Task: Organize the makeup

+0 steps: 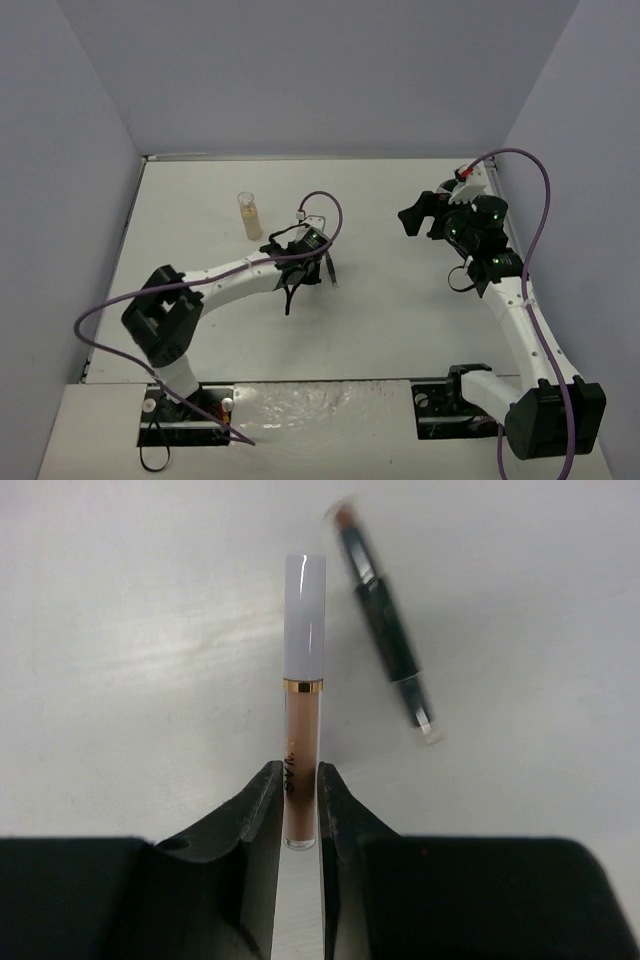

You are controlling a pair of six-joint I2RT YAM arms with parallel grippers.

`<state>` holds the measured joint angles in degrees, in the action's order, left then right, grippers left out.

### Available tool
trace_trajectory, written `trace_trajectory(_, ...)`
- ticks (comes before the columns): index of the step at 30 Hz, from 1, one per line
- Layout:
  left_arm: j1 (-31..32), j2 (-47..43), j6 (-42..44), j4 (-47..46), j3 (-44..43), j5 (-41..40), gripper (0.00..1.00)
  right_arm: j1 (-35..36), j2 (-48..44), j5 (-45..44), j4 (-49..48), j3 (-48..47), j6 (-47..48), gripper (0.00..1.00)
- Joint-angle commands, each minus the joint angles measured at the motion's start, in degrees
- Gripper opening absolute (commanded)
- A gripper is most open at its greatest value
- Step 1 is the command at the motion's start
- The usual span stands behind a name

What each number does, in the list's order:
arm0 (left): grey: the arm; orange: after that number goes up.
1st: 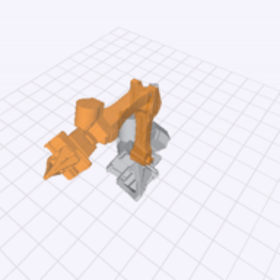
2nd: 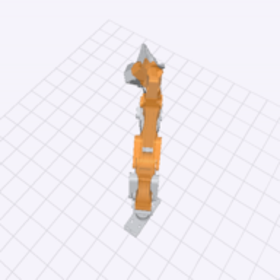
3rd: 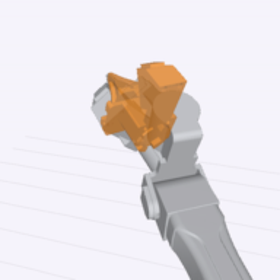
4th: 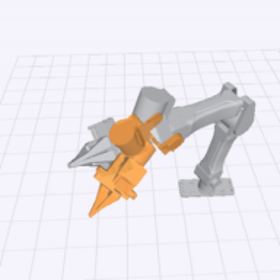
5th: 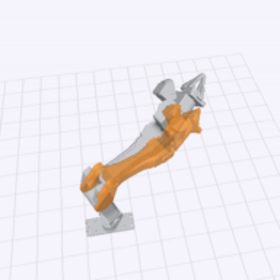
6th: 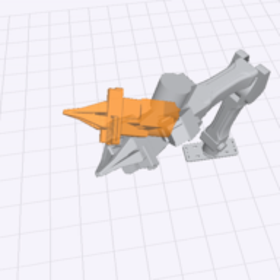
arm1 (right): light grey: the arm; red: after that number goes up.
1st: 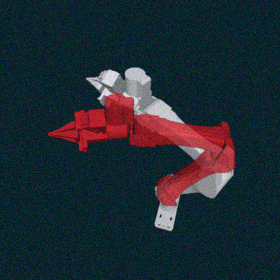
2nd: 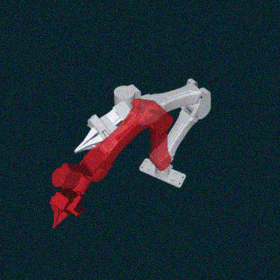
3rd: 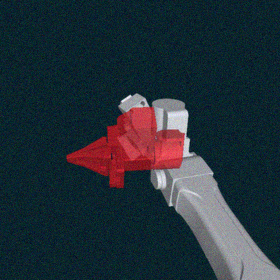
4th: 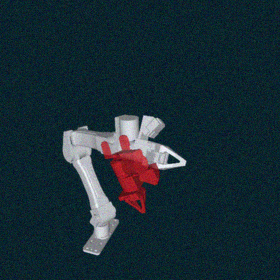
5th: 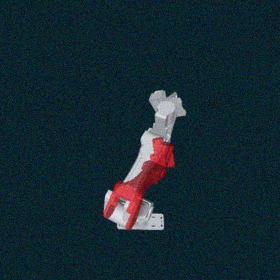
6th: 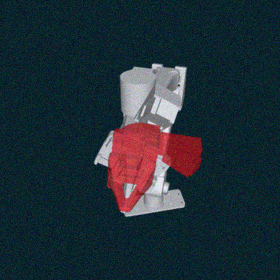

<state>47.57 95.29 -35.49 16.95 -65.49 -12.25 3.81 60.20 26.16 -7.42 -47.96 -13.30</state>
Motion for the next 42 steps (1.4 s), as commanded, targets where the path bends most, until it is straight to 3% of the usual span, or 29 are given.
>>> trace_trajectory(1,0.06,-12.58,14.04,-18.26,2.13,4.72,0.00,1.17,0.16,12.57,-6.23,-3.94,-5.01,0.99)
trace_trajectory(3,0.25,-15.05,17.89,-26.92,4.31,8.77,0.00,2.56,0.69,14.87,-8.22,-4.34,-8.08,0.98)
trace_trajectory(11,0.72,-17.30,24.73,-38.15,3.88,21.50,0.00,11.85,4.73,11.91,-9.27,-8.36,-10.25,0.92)
trace_trajectory(17,1.96,-17.86,25.68,-40.42,3.53,24.13,0.00,13.89,5.94,10.51,-11.87,-8.69,-12.22,0.85)
trace_trajectory(23,2.70,-17.80,25.76,-40.59,3.35,24.58,0.00,14.38,6.64,10.42,-13.32,-7.81,-13.57,0.71)
trace_trajectory(29,3.14,-16.77,25.37,-40.93,2.97,24.64,0.00,14.37,6.02,10.12,-13.32,-7.49,-13.65,0.44)
trace_trajectory(32,3.14,-16.00,25.09,-40.57,2.46,24.54,0.00,14.38,5.26,9.69,-12.61,-7.42,-12.93,0.19)
trace_trajectory(35,3.14,-15.34,24.05,-40.18,2.15,24.17,0.00,14.38,4.99,9.37,-11.70,-7.62,-11.74,0.06)
trace_trajectory(37,3.14,-15.05,22.91,-40.13,1.94,23.66,0.06,14.47,5.10,8.99,-10.86,-7.85,-11.12,0.00)
trace_trajectory(42,3.05,-14.61,21.24,-35.58,0.40,19.53,0.50,14.19,4.56,4.89,-7.78,-8.88,-7.68,0.00)
